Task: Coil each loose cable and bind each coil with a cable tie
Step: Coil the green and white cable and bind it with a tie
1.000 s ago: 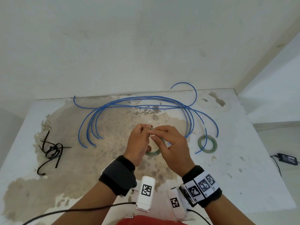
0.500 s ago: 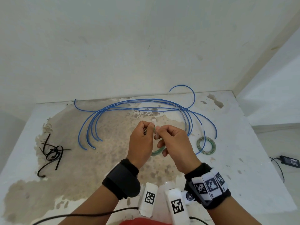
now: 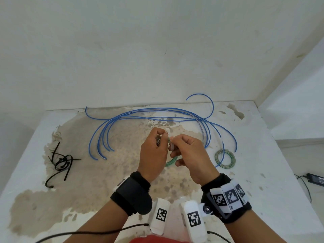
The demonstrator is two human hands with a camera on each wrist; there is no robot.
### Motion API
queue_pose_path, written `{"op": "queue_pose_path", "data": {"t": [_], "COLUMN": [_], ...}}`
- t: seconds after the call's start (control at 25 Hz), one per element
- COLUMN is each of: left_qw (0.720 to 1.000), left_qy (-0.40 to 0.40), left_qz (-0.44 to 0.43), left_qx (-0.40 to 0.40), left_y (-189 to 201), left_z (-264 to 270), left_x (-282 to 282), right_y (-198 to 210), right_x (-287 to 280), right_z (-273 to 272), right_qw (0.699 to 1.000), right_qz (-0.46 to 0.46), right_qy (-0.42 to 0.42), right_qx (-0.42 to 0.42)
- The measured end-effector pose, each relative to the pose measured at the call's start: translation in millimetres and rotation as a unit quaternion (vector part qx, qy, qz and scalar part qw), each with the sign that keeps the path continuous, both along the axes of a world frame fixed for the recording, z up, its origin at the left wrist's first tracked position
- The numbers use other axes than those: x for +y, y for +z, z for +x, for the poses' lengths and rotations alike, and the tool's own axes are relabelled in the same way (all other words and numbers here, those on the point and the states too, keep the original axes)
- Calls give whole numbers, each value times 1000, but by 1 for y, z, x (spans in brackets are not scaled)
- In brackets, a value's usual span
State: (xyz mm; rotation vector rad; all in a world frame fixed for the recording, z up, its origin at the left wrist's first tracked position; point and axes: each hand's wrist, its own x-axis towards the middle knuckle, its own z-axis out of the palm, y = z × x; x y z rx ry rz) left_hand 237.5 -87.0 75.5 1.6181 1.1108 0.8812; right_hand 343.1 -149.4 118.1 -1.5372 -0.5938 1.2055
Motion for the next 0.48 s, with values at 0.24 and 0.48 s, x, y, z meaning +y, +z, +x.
{"op": "queue_pose_path", "data": {"t": [0.24,0.48], "left_qw": [999,997], "left_qy": [-4,-6], "left_qz": [34,80], "left_qx": [11,21], "left_y": [0,-1], "left_z": [-6,-9], "left_x": [-2,-4], "right_y": [5,8], "right_x": [1,2], "right_z": [-1,-2], "right_qw": [1000,998], "right_qz": [-17,-32], "right_qy": [15,-1], "right_qx": [18,50]}}
